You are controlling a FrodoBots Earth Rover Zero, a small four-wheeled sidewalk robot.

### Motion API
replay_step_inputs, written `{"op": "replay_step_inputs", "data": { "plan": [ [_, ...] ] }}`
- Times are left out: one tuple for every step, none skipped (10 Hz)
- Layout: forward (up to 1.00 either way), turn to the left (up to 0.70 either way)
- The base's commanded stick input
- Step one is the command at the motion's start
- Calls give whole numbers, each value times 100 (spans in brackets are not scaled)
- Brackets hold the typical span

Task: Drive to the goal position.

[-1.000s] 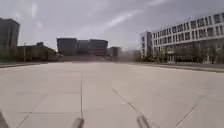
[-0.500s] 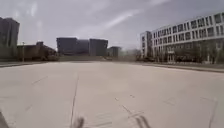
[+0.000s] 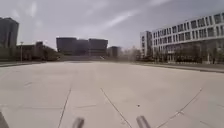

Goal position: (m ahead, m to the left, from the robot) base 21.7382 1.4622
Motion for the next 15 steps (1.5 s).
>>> {"op": "replay_step_inputs", "data": {
  "plan": [
    [70,0],
    [70,0],
    [70,0],
    [70,0],
    [70,0],
    [70,0],
    [70,0],
    [70,0],
    [70,0],
    [70,0],
    [70,0],
    [70,0],
    [70,0],
    [70,0],
    [70,0]
  ]
}}
